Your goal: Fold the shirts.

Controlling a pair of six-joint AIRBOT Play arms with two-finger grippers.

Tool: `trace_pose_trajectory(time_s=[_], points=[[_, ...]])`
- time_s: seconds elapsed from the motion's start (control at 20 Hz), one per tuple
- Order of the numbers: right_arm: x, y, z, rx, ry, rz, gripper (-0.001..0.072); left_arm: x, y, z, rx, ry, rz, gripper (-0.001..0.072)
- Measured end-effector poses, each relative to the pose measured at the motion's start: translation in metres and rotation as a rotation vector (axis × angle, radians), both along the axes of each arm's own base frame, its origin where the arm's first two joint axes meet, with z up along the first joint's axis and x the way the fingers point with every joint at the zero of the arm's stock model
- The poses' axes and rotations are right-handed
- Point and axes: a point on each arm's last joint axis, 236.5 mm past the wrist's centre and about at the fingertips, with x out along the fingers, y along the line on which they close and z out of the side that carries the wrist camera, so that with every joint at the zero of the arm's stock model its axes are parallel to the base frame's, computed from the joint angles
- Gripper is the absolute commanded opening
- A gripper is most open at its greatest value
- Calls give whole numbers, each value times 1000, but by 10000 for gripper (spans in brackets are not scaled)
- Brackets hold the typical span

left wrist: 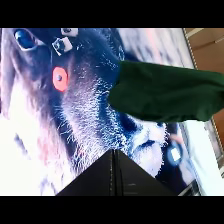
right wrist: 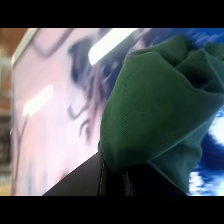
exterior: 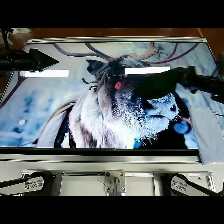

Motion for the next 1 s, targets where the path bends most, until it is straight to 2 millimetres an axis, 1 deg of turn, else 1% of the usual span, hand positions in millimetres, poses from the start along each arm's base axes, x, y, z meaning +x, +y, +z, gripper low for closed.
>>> trace_pose_trajectory(time_s=[0.05,0.1,0.25,0.3,0.35,0.45,0.6,0.7,0.8,0.9,1.0], points=[[-9,-31,2,-19,11,-60,81,-2,-4,0,0,3,-10,40],[-18,-58,3,-39,24,-114,81,-5,-9,-1,-1,8,-25,40],[-52,-132,-1,-89,78,-276,81,-18,-28,-4,1,32,-91,40],[-65,-154,-3,-100,98,-327,81,-23,-35,-5,3,39,-116,40],[-75,-172,-5,-106,111,-371,81,-28,-42,-6,4,45,-141,40],[-95,-200,-7,-117,132,-442,80,-36,-56,-7,5,55,-181,40],[-117,-234,-3,-138,119,-522,81,-46,-74,-7,7,60,-231,40],[-125,-250,5,-146,89,-561,80,-52,-83,-8,8,62,-258,40],[-134,-265,18,-168,62,-598,81,-56,-90,-8,9,64,-276,40],[-143,-275,32,-196,57,-616,80,-58,-93,-8,10,64,-284,40],[-155,-275,34,-213,106,-606,81,-59,-95,-8,10,64,-289,40]])
